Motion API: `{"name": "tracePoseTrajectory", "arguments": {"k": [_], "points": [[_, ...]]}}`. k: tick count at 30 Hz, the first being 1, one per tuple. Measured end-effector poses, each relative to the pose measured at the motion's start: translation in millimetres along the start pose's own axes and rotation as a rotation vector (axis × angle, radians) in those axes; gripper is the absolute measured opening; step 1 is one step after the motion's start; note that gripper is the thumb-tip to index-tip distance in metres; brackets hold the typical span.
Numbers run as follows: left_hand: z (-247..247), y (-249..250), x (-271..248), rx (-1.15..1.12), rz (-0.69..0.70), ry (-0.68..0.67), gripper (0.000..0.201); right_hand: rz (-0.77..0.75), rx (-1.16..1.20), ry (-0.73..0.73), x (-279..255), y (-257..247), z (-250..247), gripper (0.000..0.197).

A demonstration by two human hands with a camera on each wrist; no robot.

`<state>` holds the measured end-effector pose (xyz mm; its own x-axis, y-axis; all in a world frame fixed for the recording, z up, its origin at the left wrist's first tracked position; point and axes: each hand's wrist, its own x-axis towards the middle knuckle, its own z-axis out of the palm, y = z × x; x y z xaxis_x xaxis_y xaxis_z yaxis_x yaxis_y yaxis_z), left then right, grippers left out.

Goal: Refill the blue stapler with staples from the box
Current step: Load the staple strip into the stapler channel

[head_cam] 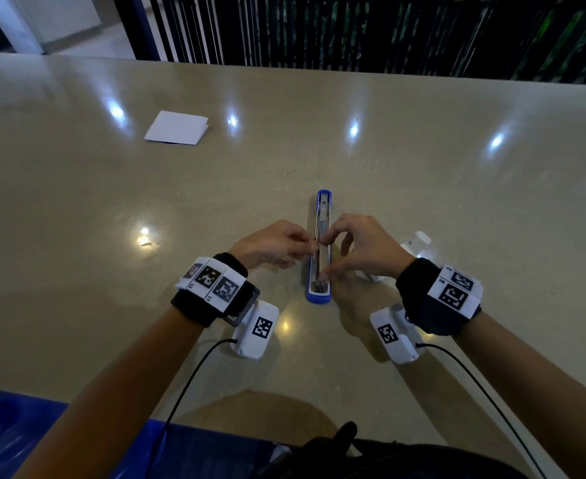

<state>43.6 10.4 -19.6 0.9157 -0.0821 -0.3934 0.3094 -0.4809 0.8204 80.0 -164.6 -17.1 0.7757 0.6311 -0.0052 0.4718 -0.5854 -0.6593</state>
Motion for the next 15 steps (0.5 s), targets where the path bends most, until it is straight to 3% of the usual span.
{"name": "tracePoseTrajectory", "arguments": {"k": [8, 15], "points": [[0.2, -3.2, 1.1, -0.076, -0.018, -0.036, 0.015, 0.130, -0.022, -0.098, 6.9, -1.3, 2.7, 0.051], [2.4, -2.5, 2.2, -0.089, -0.015, -0.052, 0.017, 0.180, 0.049, -0.089, 5.7, -1.2, 3.0, 0.046]]}}
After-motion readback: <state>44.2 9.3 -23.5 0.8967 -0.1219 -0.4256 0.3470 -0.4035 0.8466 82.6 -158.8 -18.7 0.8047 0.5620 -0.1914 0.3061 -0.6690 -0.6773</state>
